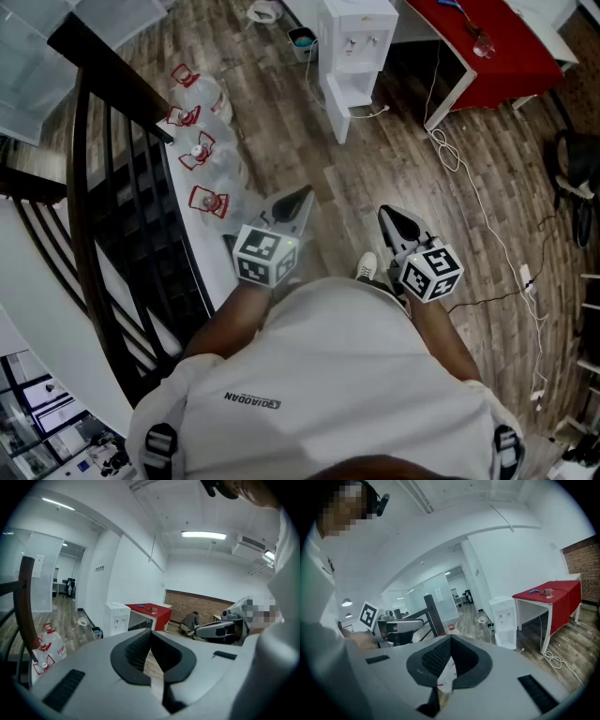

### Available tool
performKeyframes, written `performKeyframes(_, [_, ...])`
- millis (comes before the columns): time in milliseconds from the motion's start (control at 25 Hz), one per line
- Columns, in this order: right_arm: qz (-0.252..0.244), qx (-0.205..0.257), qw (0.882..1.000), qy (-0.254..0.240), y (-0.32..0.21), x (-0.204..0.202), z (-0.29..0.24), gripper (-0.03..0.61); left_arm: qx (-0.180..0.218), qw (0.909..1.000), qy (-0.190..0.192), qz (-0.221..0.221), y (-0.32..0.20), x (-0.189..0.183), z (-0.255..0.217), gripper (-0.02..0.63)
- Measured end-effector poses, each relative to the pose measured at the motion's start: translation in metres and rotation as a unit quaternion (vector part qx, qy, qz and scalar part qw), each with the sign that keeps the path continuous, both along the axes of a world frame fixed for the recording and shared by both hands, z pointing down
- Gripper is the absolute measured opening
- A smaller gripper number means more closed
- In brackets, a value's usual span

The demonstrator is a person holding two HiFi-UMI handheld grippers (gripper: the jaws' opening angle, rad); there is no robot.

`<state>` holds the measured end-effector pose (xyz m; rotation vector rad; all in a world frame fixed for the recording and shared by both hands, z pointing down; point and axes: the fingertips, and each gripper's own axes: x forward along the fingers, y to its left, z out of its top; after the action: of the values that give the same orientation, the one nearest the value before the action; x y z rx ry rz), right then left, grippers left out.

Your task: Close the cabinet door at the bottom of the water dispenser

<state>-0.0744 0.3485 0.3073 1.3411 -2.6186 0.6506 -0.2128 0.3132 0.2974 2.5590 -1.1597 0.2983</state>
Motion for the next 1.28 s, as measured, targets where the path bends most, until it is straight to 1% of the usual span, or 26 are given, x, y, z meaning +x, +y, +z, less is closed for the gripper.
performKeyframes(320, [0.000, 0.003, 1.000, 0.000, -0.002, 0.004, -0.001, 0.021, 0.000, 1.0000, -0.002, 0.002, -0.001, 0.006, -0.001, -0.003])
performKeyframes(560, [0.010, 0.003, 0.999, -0.041, -0.005, 0.010, -0.007, 0.021, -0.025, 0.9997, -0.003, 0.005, 0.000, 0.014, 0.007, -0.003])
performKeyframes(720, [0.009, -0.002, 1.000, -0.029, -0.004, 0.011, 0.000, 0.023, -0.032, 0.9995, -0.008, 0.000, 0.002, 0.016, 0.013, -0.003])
performKeyframes(920, [0.002, -0.010, 0.999, -0.033, -0.007, 0.020, 0.006, 0.023, -0.036, 0.9992, -0.013, -0.014, 0.000, 0.020, 0.018, -0.003])
performKeyframes(1120, [-0.006, -0.012, 0.999, -0.033, -0.014, 0.043, 0.009, 0.023, -0.038, 0.9990, -0.017, -0.016, -0.008, 0.044, 0.020, -0.003])
performKeyframes(1280, [-0.010, -0.017, 0.999, -0.033, -0.023, 0.070, 0.013, 0.023, -0.033, 0.9993, -0.015, -0.010, -0.019, 0.080, 0.017, -0.003])
